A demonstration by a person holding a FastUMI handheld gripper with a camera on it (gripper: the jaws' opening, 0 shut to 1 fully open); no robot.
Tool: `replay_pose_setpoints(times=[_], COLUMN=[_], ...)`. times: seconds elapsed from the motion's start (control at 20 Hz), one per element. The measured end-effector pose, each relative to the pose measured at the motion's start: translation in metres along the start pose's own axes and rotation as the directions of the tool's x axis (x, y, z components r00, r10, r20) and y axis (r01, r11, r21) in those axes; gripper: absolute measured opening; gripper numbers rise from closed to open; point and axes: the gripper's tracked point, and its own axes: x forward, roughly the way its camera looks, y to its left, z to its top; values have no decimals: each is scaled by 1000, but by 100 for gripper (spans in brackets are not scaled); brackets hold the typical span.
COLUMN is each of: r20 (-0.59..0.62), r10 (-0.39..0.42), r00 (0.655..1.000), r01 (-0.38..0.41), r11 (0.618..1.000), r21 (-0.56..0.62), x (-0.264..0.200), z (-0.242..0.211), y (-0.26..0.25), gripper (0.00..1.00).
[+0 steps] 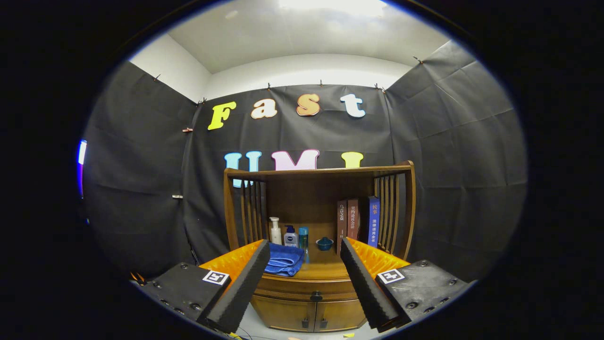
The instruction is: Pull open the drawer, take out the items inside it, and place them on the countertop above the cabinet.
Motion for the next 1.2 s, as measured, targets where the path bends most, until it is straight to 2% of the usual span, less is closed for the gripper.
replay_pose_setpoints(times=[0.45, 0.7, 0.9, 1.2], r20=[-19, -65, -107, -212], r10=[7, 12, 11, -10], r00=[1000, 998, 994, 977], r01=[-7, -12, -9, 16], r11=[1000, 1000, 1000, 1000], r21=[-4, 8, 14, 25], x=[4, 18, 37, 74], z=[-5, -30, -67, -153], y=[2, 1, -5, -12], gripper=[98, 98, 98, 99])
